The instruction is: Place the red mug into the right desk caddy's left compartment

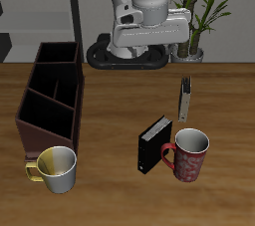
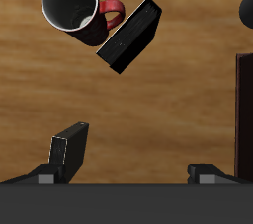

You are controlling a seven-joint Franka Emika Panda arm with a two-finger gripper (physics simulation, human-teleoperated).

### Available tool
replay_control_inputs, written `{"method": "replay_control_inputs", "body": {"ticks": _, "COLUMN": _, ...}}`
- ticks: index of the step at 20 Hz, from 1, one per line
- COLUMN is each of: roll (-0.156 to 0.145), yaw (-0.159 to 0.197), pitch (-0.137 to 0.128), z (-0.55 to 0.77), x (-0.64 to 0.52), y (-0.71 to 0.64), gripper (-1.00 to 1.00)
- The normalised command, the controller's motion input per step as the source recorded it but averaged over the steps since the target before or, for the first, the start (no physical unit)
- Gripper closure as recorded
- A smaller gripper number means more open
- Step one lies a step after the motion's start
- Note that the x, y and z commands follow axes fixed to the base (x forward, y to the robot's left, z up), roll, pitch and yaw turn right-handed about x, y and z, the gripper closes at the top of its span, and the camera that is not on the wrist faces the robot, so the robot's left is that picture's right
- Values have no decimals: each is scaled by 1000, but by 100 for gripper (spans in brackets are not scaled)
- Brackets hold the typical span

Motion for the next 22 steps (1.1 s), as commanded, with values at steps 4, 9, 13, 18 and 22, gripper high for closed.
{"method": "replay_control_inputs", "body": {"ticks": 4, "roll": -23, "yaw": -5, "pitch": -19, "z": 68, "x": 357, "y": 246, "gripper": -100}}
{"method": "replay_control_inputs", "body": {"ticks": 9, "roll": -14, "yaw": -12, "pitch": -8, "z": 18, "x": 312, "y": 226, "gripper": -100}}
{"method": "replay_control_inputs", "body": {"ticks": 13, "roll": -45, "yaw": 15, "pitch": -32, "z": -1, "x": 413, "y": 363, "gripper": -100}}
{"method": "replay_control_inputs", "body": {"ticks": 18, "roll": -51, "yaw": -27, "pitch": -26, "z": -46, "x": 390, "y": 305, "gripper": -100}}
{"method": "replay_control_inputs", "body": {"ticks": 22, "roll": -66, "yaw": 12, "pitch": 3, "z": -227, "x": 314, "y": 429, "gripper": -100}}
